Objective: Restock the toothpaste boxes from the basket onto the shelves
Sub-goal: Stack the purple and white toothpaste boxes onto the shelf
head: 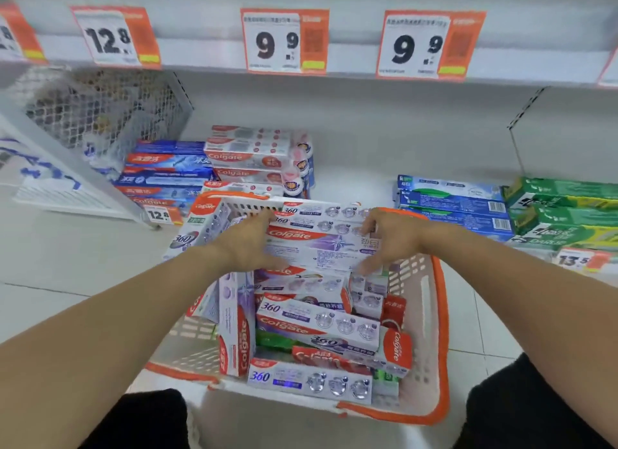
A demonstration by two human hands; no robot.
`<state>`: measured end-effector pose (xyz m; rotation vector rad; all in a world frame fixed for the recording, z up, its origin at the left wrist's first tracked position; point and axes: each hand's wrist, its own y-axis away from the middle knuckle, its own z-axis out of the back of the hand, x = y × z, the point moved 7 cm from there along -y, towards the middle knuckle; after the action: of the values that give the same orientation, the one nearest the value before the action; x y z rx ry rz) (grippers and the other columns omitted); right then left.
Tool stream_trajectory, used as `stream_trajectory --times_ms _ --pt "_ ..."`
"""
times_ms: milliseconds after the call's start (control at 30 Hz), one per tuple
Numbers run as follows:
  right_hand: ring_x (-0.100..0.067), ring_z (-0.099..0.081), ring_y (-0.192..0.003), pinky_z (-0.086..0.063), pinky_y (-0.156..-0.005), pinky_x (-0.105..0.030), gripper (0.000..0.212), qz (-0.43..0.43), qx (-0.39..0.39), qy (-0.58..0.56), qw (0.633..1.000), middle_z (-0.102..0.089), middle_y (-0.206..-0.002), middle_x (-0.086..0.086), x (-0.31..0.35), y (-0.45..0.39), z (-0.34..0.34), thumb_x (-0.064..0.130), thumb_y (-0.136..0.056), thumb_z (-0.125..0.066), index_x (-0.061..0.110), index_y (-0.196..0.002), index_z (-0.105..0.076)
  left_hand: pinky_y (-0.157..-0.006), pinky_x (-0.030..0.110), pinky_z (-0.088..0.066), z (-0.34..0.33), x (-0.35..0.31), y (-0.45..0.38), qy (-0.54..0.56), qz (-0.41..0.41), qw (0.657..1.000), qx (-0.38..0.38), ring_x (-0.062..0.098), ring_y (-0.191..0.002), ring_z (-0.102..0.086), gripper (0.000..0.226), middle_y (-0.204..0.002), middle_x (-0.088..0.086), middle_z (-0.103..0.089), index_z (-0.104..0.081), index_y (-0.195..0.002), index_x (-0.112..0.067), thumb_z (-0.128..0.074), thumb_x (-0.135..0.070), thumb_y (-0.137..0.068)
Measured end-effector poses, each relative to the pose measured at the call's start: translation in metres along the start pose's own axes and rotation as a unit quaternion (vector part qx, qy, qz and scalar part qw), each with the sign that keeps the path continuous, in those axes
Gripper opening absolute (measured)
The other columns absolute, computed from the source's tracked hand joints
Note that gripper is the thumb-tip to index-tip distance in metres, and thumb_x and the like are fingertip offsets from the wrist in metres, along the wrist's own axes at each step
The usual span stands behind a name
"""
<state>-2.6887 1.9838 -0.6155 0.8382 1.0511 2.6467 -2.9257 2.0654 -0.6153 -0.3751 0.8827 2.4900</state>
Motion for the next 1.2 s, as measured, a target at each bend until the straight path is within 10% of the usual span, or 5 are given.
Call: stream_trajectory --times_ms 133,400,700,1000,1200 --pt "-0.024 -0.068 -0.071 -0.059 -0.07 -0.036 0.086 -0.047 -0.021 -0.111 0.993 -0.058 -0.088 -0.003 0.004 0.012 -0.001 0.032 -0.07 -0.091 0.006 -0.137 -0.043 -0.111 0.034 -0.04 0.002 -0.005 0.004 0.082 -0.002 0.996 0.021 0.022 -0.135 -0.048 0.097 -0.148 0.002 -0.048 -0.024 -0.152 -0.016 -0.082 -0.042 -0.078" --pt "-0.021 -0.065 -0.086 -0.053 -0.07 -0.032 0.062 -0.008 -0.093 0.107 0.99 -0.069 -0.096 0.002 0.011 0.076 0.016 0.047 -0.054 -0.095 0.017 -0.101 -0.068 -0.071 0.022 -0.054 0.011 -0.027 0.021 0.098 -0.058 0.992 -0.057 0.013 -0.084 -0.067 0.073 -0.107 -0.002 -0.064 -0.043 -0.14 -0.02 -0.084 -0.026 -0.079" --pt "-0.011 -0.063 -0.066 -0.046 -0.056 -0.025 0.046 0.003 -0.268 0.089 0.959 -0.07 -0.089 0.001 0.019 0.183 0.08 0.036 -0.071 -0.088 0.02 -0.105 -0.061 -0.102 0.032 -0.045 -0.015 -0.06 0.039 -0.046 -0.095 0.994 0.042 0.019 -0.121 -0.054 0.057 -0.136 0.001 -0.056 -0.055 -0.131 -0.02 -0.077 -0.042 -0.083" --pt "-0.028 -0.076 -0.078 -0.063 -0.078 -0.043 0.042 -0.019 -0.229 -0.222 0.947 -0.077 -0.086 -0.011 -0.015 0.178 0.066 0.026 -0.072 -0.086 0.003 -0.1 -0.065 -0.12 0.048 -0.021 -0.039 -0.011 0.011 -0.273 -0.063 0.959 0.032 0.023 -0.145 -0.032 0.069 -0.159 -0.001 -0.031 -0.023 -0.155 -0.027 -0.055 -0.047 -0.097" --pt "-0.031 -0.076 -0.076 -0.061 -0.083 -0.047 0.041 -0.036 -0.204 -0.245 0.947 -0.077 -0.084 -0.014 -0.016 0.157 0.078 0.025 -0.074 -0.085 -0.002 -0.097 -0.064 -0.11 0.042 -0.036 -0.023 -0.019 -0.004 -0.207 -0.092 0.974 0.016 0.025 -0.133 -0.041 0.055 -0.139 0.001 -0.049 -0.049 -0.14 -0.027 -0.07 -0.035 -0.09"
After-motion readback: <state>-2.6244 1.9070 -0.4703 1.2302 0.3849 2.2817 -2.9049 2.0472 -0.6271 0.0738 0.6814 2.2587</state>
